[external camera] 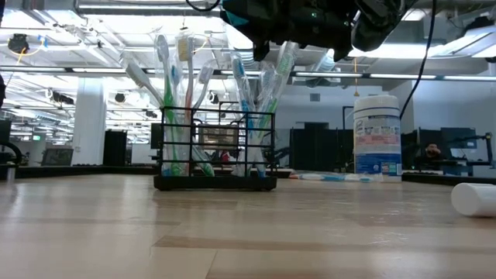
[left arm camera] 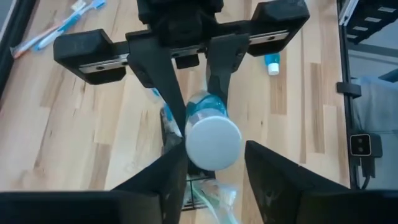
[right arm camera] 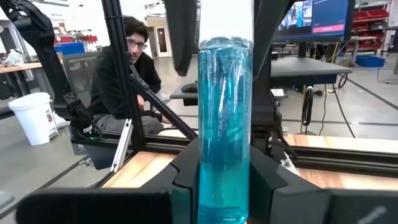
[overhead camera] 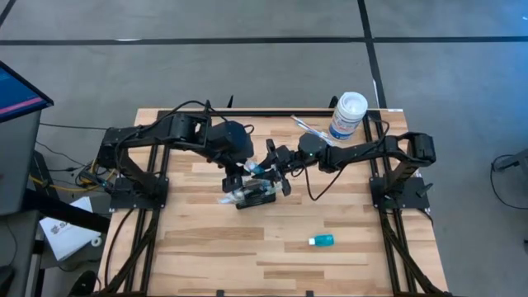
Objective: Pick & Place toothbrushing station
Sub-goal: Put the blue mouthwash into the wire organizer
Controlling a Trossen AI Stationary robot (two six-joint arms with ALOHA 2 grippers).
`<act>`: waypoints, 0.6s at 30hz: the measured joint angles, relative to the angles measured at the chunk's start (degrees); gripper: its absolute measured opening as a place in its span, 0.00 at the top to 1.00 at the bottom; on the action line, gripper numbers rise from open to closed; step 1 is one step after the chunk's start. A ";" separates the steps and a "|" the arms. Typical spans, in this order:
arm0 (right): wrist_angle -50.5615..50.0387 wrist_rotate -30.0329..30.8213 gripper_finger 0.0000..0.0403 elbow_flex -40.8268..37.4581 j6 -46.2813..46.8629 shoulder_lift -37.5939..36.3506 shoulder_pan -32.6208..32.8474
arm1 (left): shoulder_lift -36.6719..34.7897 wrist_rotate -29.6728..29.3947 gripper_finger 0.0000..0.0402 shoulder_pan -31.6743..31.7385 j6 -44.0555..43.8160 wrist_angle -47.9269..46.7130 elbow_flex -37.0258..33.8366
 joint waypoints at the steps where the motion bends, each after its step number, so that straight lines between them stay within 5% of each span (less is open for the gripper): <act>1: -0.05 -0.02 0.83 0.00 0.00 0.00 -0.04 | 0.00 -0.07 0.59 0.00 0.23 0.12 0.00; 18: -1.10 -0.02 0.83 0.00 0.00 0.07 -0.04 | 4.54 0.06 0.55 1.22 1.67 2.34 0.06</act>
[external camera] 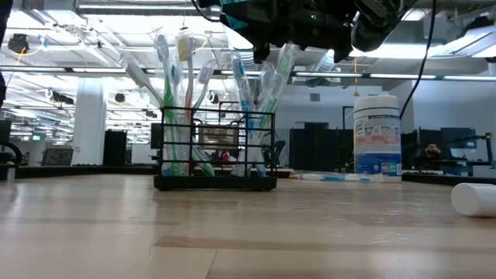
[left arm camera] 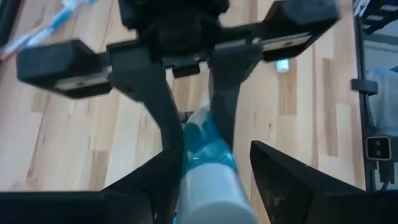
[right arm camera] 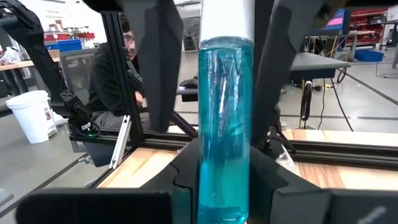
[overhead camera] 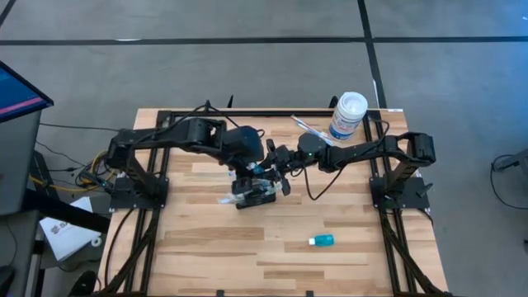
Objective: Pick & Place toothbrushing station
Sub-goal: Put the blue mouthwash into the wire organizer
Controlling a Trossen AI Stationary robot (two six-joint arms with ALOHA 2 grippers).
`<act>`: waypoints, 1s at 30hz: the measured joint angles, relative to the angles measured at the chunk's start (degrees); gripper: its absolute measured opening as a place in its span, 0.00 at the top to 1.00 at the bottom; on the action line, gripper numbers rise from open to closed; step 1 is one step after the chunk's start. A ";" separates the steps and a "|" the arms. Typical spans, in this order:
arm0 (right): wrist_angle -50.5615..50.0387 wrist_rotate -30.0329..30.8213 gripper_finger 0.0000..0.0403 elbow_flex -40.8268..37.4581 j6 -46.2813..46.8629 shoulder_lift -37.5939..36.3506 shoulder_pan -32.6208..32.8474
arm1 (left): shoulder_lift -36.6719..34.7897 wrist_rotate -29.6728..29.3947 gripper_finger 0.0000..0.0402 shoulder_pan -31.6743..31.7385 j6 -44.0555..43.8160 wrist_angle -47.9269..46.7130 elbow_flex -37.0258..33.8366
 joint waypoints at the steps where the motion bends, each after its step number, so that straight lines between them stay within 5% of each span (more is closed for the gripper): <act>1: -0.06 -0.02 0.83 0.00 0.00 0.02 0.00 | 0.12 0.23 0.55 0.23 -0.02 -0.46 -0.06; 23: -1.23 -0.15 0.83 -0.02 0.02 0.04 0.04 | 0.57 0.83 0.81 1.46 0.00 -1.19 -0.02; 30: -2.34 -0.18 0.79 0.02 0.01 -0.02 -0.34 | 0.57 1.32 0.81 1.46 -0.02 -1.21 -0.02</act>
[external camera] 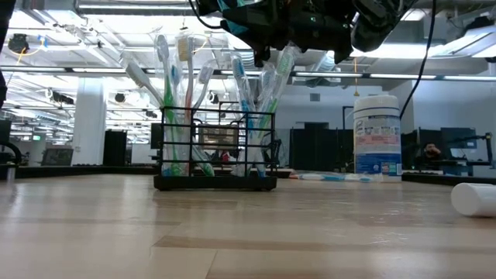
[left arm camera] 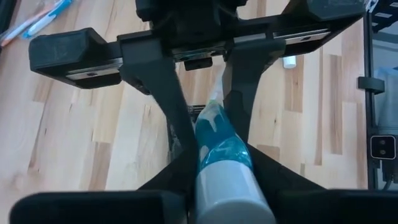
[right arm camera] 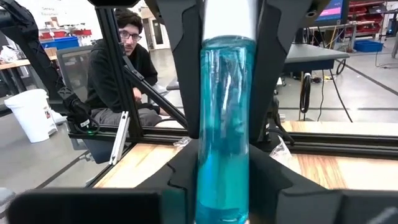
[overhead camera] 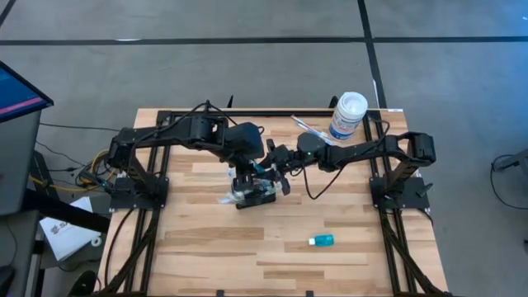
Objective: Pick & Place toothbrushing station
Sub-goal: Put the blue mouthwash into the wire organizer
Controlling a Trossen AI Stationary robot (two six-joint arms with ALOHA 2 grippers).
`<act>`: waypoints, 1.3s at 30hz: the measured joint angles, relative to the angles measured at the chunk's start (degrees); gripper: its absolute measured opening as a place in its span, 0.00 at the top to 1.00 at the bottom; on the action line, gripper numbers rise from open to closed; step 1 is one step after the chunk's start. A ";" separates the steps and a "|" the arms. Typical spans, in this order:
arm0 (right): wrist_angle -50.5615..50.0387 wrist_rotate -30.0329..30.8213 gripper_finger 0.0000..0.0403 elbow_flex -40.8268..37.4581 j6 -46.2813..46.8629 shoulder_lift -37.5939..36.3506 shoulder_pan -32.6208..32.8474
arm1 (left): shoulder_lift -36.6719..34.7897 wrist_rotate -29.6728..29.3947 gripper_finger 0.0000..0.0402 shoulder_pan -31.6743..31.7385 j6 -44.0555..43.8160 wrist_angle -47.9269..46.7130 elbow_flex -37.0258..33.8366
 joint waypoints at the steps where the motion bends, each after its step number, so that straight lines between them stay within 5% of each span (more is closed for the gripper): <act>1: -0.25 -0.19 0.75 0.04 -0.08 0.00 -0.06 | 0.00 0.12 0.81 0.00 -0.05 -0.03 0.00; 8: -5.97 -4.47 0.61 -0.04 -0.17 -0.57 -1.82 | -0.15 0.06 0.81 -0.99 -0.66 -1.06 0.02; 19: -15.11 -9.09 0.70 -0.15 0.40 -5.28 -5.46 | -0.15 0.05 0.81 -2.09 -3.65 -3.23 0.02; 39: -35.32 -6.84 0.72 -0.02 -4.43 -19.66 -9.08 | 1.51 -0.62 0.81 -2.10 -12.33 -7.62 0.01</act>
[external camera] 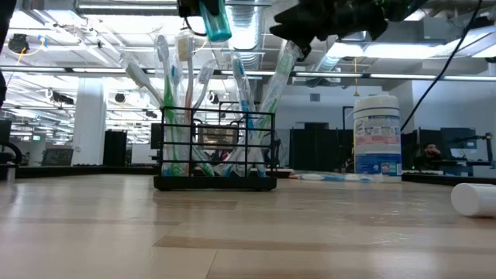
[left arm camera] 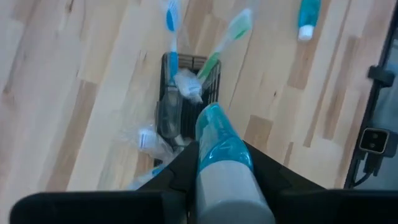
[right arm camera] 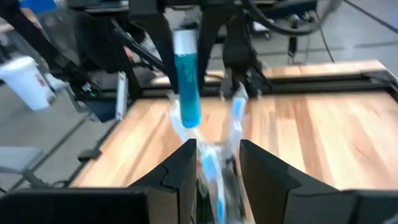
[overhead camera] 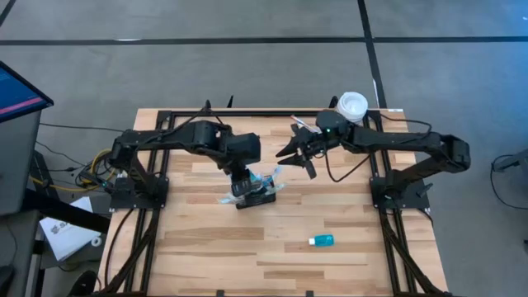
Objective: Pick & Place toothbrushing station
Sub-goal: Put the blue mouthwash into the wire organizer
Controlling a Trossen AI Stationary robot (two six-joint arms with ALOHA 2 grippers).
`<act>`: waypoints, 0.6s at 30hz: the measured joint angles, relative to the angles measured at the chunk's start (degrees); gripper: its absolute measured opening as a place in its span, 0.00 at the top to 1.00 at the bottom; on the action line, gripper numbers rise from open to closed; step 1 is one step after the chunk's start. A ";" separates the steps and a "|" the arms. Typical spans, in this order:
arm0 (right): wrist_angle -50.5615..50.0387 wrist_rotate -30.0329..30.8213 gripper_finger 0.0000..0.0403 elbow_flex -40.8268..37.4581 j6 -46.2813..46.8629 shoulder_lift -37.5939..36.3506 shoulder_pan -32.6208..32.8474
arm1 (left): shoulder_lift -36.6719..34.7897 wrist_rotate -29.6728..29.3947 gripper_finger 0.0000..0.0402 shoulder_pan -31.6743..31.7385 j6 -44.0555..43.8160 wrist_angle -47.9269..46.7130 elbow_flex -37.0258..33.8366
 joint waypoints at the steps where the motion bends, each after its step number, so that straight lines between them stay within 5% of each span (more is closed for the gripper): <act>1: -1.64 1.07 0.72 0.00 -0.59 -0.55 0.04 | 0.72 0.08 0.81 0.00 -0.13 -0.10 0.02; 18: -12.93 5.45 0.72 0.00 -4.42 -4.75 0.09 | 10.67 1.40 0.81 0.07 0.87 -2.13 -0.03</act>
